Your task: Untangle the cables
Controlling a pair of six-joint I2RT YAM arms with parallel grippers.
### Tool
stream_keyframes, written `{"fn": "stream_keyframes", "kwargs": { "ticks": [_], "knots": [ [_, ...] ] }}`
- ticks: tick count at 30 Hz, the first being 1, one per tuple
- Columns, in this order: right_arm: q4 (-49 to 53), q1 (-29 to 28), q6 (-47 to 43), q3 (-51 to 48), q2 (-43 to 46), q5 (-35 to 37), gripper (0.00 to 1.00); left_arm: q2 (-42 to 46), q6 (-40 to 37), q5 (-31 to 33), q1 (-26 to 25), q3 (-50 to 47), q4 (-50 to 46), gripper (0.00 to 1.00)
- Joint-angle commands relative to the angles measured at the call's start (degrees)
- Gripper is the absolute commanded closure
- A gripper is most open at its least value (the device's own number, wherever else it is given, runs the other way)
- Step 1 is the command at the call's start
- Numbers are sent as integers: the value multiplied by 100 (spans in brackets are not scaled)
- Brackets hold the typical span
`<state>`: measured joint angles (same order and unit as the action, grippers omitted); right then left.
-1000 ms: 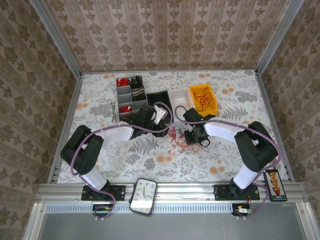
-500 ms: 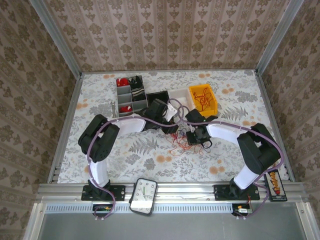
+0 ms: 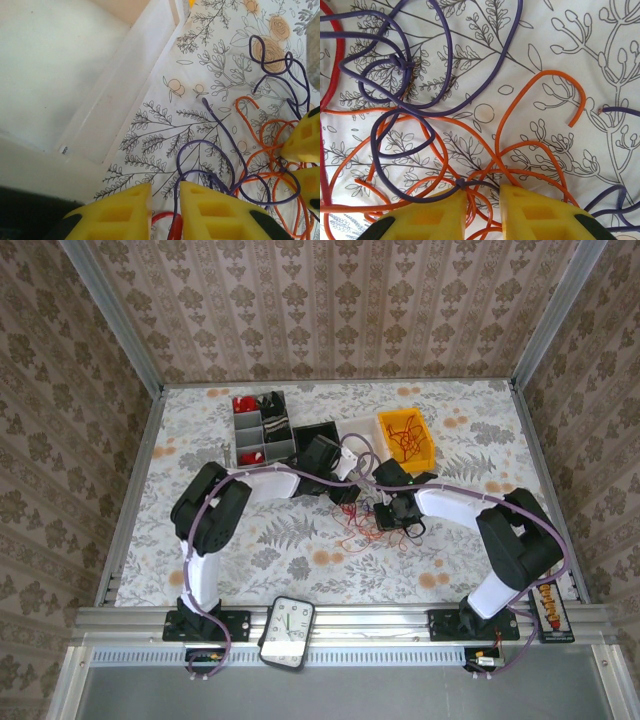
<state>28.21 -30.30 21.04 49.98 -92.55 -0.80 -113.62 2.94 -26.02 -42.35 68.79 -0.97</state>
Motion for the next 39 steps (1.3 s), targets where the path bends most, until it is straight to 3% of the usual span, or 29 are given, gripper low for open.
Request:
{"fn": "stream_keyframes", "kwargs": {
  "ticks": [1, 5, 11, 26, 29, 32, 35, 39],
  "knots": [
    [-7, 16, 29, -145, 200, 44, 74, -136, -88, -183, -32, 134, -219, 85],
    [-30, 40, 34, -179, 236, 62, 74, -125, -134, -171, -39, 151, -297, 100],
    [-125, 116, 95, -330, 264, 93, 74, 239, 71, 57, -42, 165, -294, 100],
    [-305, 515, 316, -621, 282, -27, 76, 3222, 140, 3622, 104, -729, -238, 100],
    [-314, 517, 314, -621, 260, -43, 76, 3727, 239, 3374, 466, -846, -189, 100],
    [-298, 531, 310, -605, 220, -82, 76, 4069, 390, 2423, 903, -812, -261, 100],
    [-307, 534, 306, -603, 214, -96, 76, 4172, 87, 1578, 1018, -491, -827, 100],
    [-307, 552, 320, -603, 203, -125, 76, 4394, -282, 1696, 1030, -156, -1472, 100]
  ]
}}
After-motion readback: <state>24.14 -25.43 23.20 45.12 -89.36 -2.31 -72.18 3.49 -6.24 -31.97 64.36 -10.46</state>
